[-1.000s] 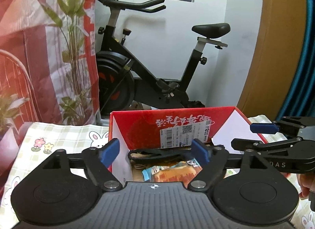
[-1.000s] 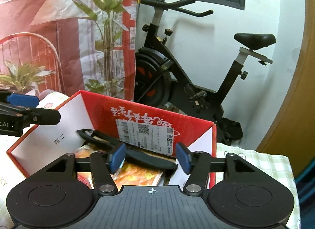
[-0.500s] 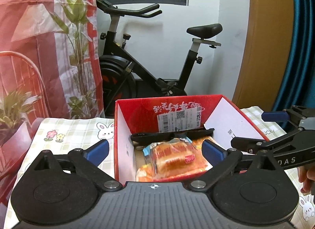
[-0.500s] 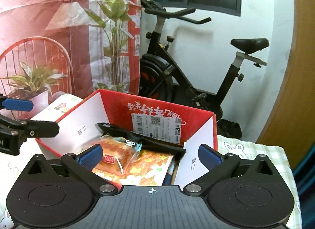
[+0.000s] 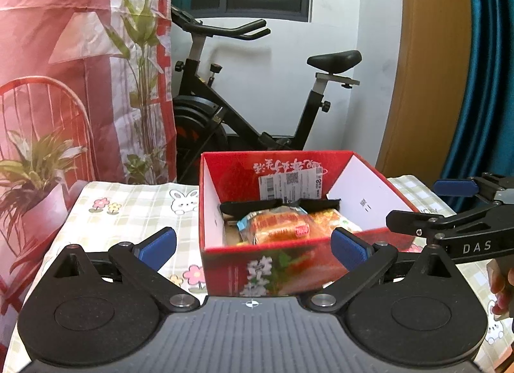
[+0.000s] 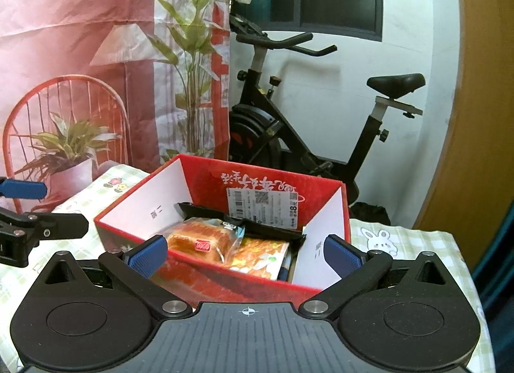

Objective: Organize soft objects
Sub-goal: 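Move both tools back from the box toward the remaining pile, then reach to the white foil packet and close the left tool on it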

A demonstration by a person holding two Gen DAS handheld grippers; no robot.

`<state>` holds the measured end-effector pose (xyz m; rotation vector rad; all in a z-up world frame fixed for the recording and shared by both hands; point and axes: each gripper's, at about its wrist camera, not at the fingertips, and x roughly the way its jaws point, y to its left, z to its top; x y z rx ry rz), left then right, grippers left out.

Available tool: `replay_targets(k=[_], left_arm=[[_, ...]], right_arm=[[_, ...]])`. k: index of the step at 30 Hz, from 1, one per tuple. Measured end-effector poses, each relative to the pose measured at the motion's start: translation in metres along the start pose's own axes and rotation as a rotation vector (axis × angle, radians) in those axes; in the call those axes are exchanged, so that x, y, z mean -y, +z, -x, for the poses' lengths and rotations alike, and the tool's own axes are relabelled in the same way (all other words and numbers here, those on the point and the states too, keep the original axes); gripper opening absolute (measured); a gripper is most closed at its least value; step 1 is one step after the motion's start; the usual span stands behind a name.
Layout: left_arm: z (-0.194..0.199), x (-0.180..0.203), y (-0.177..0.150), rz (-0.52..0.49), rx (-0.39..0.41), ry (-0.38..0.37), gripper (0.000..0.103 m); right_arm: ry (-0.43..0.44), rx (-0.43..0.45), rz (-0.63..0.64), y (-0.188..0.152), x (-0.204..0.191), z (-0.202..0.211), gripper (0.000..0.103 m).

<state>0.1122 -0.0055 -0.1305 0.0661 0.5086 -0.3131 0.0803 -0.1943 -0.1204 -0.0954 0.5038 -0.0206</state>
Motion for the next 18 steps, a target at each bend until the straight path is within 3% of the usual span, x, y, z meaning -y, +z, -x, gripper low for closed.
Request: replay_targets(k=[18], left_arm=[[0.007,-0.003,-0.045,0.052,-0.032,0.042,0.103]], right_arm=[[-0.039,0.011,-0.070,-0.070,-0.005,0.020,0.103]])
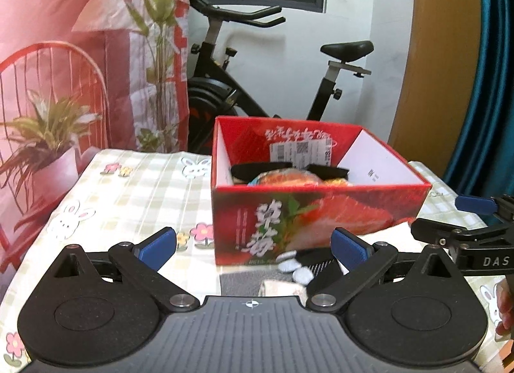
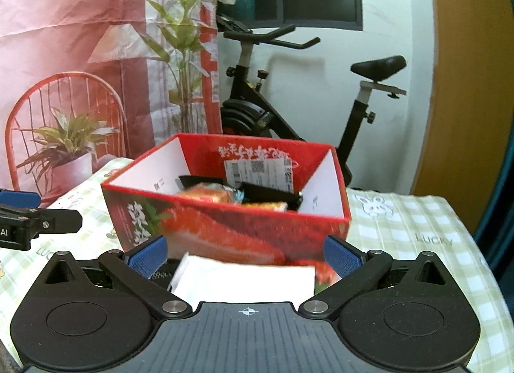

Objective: Organize soft objects
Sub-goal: 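Reach to the white foil packet and close the left tool on it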

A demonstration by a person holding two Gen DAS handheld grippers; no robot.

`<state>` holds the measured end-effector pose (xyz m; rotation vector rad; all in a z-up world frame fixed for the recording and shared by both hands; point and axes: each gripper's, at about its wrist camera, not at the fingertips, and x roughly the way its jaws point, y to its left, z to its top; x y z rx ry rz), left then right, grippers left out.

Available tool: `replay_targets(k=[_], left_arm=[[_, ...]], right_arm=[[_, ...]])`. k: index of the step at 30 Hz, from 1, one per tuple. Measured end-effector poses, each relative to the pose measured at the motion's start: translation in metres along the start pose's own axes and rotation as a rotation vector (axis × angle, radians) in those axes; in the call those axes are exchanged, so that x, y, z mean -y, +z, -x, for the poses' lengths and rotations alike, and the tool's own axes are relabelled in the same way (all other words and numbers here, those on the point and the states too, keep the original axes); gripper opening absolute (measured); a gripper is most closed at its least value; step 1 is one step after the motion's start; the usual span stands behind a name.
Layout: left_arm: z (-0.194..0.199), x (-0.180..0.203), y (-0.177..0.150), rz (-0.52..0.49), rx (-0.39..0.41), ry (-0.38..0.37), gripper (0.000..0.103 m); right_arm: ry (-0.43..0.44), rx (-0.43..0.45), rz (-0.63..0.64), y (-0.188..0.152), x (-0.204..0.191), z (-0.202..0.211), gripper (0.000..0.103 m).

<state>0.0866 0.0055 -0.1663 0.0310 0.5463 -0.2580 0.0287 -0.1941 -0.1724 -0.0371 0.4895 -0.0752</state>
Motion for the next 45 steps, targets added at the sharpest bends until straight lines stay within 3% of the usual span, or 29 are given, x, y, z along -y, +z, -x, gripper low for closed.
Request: replay_targets(k=[8,16,23,27,30,39,45], left_arm=[[-0.001,-0.005,-0.021,0.026,-0.016,0.006,0.103],[-0.012,0.003,-0.039,0.011,-0.050,-0.056,0.100],[-0.025,0.007,-0.044,0.017,-0.081,-0.107,0.085],[-0.033,0.010,-0.045,0.030,-0.104,-0.140,0.073],[-0.034,0.010,-0.046,0.034,-0.108,-0.161,0.066],[-0.034,0.007,-0.051,0.069,-0.118,-0.189,0.056],[-0.032,-0.005,-0.052,0.117,-0.122,-0.180,0.054]], right_arm=[[-0.051,-0.049,-0.031,-0.039,0.009,-0.002,0.103],[-0.049,-0.074,-0.050,-0.058,0.019,-0.011,0.101],[-0.007,-0.112,-0.120,-0.063,0.037,-0.031,0.093],[0.053,-0.139,-0.142,-0.068,0.037,-0.037,0.078],[0.072,-0.137,-0.130,-0.068,0.030,-0.035,0.078],[0.113,-0.136,-0.102,-0.065,0.014,-0.028,0.075],[0.119,-0.129,-0.101,-0.064,0.015,-0.027,0.072]])
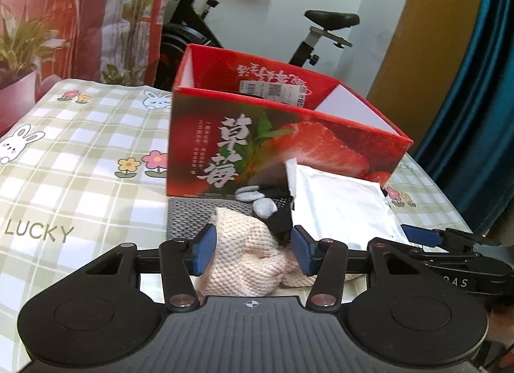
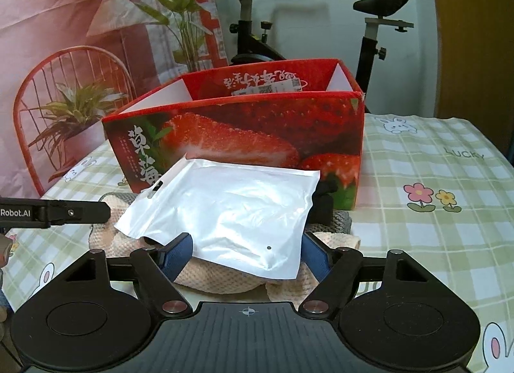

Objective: Organize soft objects
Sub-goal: 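Reach to the white foil packet and close the left tool on it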

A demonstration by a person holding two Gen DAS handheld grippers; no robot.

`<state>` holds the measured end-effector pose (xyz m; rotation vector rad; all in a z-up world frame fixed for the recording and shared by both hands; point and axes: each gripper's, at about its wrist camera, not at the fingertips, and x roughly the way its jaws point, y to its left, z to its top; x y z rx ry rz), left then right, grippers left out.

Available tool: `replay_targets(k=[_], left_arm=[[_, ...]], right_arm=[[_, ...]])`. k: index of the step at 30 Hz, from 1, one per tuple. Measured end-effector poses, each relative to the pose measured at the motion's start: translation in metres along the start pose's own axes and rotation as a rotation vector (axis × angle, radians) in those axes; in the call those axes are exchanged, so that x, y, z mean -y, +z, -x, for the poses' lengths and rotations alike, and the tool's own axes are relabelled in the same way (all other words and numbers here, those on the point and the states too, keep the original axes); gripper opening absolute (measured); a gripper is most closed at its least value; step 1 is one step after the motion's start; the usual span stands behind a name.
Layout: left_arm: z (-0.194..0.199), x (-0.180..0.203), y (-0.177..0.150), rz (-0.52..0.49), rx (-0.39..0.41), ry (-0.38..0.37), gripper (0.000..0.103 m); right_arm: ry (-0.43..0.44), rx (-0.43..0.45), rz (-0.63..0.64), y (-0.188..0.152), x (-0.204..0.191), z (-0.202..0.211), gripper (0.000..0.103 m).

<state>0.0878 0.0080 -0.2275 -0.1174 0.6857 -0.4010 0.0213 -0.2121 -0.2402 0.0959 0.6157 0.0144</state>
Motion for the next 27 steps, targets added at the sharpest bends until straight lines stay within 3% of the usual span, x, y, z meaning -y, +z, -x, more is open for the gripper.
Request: replay_targets(k=[10,19,24,27], left_arm=[[-0.008,0.002,0.002,-0.005,-0.024,-0.022,0.052],[-0.025,0.021,0.007,-0.041,-0.061,-0.098,0.045],[-0.031,0.022,0.012,-0.034,-0.075,-0.119,0.034],[-0.037,0.027,0.019,-0.053,-0.077,-0.127,0.033]], right_arm=[[0.028,0.017,-0.010,-0.003,0.006,-0.001,0.071],[0.045,0.026,-0.024,-0.003,0.015,0.001,0.069],[0.053,0.046,-0.052,0.000,0.023,0.004,0.064],[0.065,0.045,-0.043,0.004,0.022,-0.001,0.062]])
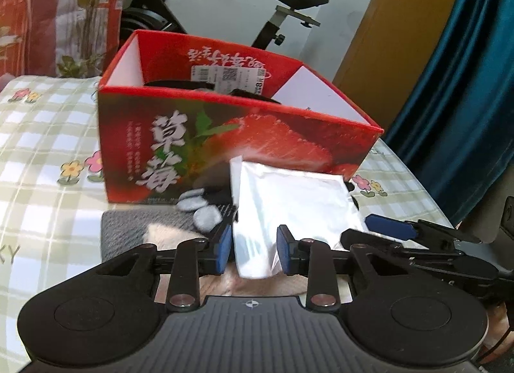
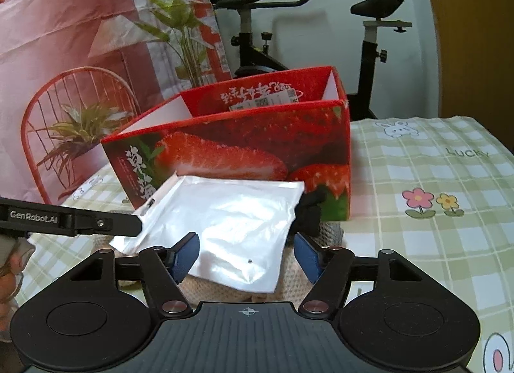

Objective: Organize soft objects
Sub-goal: 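Reach to the white foil packet and close the left tool on it, then close the right tool on the white foil packet beside the left tool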

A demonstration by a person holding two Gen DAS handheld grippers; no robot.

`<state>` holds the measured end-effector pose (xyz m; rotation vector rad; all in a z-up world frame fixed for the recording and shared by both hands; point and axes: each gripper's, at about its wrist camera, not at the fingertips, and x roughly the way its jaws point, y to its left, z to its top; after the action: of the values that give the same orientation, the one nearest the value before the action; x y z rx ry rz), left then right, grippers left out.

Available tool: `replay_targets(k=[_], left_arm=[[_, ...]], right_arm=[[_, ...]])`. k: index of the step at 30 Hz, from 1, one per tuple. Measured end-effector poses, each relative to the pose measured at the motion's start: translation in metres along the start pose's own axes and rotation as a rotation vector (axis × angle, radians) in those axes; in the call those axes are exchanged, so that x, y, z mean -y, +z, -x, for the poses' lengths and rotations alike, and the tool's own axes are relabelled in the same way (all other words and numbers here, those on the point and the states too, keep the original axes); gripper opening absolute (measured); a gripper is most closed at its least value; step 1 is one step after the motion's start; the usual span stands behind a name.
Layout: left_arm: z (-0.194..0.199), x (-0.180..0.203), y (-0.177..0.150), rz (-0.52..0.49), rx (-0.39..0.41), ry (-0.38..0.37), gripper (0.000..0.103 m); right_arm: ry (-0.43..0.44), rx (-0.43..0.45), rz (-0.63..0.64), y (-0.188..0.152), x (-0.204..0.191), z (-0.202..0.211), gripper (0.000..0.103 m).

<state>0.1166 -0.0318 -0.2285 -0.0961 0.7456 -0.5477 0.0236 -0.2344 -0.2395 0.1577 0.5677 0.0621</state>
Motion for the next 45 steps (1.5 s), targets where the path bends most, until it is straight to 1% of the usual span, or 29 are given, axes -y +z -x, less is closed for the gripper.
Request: replay_targets(k=[2,6,11,12,13,19,29,37,39,41,43,45], left_arm=[[-0.006,0.002,0.003,-0.013,-0.018,0.002,0.033],[-0.019,-0.004,0.001,0.016,-0.060,-0.007,0.033],[-0.027,-0.008,-0.001,0.036,-0.076,-0.020,0.033],[-0.026,-0.008,-0.001,0.039,-0.074,-0.022,0.033],[-0.026,-0.008,-0.001,0.038,-0.072,-0.022,0.033],[-0.021,-0.005,-0.006,0.043,-0.064,-0.024,0.033],[-0.014,-0.011,-0.015,0.073,-0.059,-0.035,0.033],[-0.016,-0.017,-0.020,0.102,-0.055,-0.047,0.036],[-0.017,-0.018,-0.020,0.110,-0.056,-0.063,0.038],[-0.015,-0.018,-0.020,0.117,-0.049,-0.088,0.038],[-0.011,-0.016,-0.020,0.114,-0.039,-0.086,0.038],[-0.008,-0.016,-0.020,0.121,-0.027,-0.090,0.038]], right_arm=[[0.006,-0.006,0.000,0.001,0.000,-0.004,0.061],[0.025,-0.021,-0.018,0.003,0.002,-0.014,0.061],[0.033,-0.043,-0.056,0.003,0.004,-0.023,0.061],[0.033,-0.043,-0.057,0.002,0.004,-0.023,0.060],[0.032,-0.044,-0.056,0.002,0.004,-0.023,0.058],[0.026,-0.049,-0.037,0.000,0.001,-0.017,0.052],[0.018,-0.059,-0.001,-0.004,-0.009,-0.010,0.052],[0.016,-0.071,-0.039,-0.004,-0.005,-0.016,0.054],[0.015,-0.075,-0.038,-0.004,-0.006,-0.016,0.055],[0.015,-0.074,-0.029,-0.002,-0.009,-0.015,0.054],[0.021,-0.072,-0.022,0.001,-0.012,-0.013,0.051],[0.021,-0.062,-0.009,0.003,-0.016,-0.010,0.051]])
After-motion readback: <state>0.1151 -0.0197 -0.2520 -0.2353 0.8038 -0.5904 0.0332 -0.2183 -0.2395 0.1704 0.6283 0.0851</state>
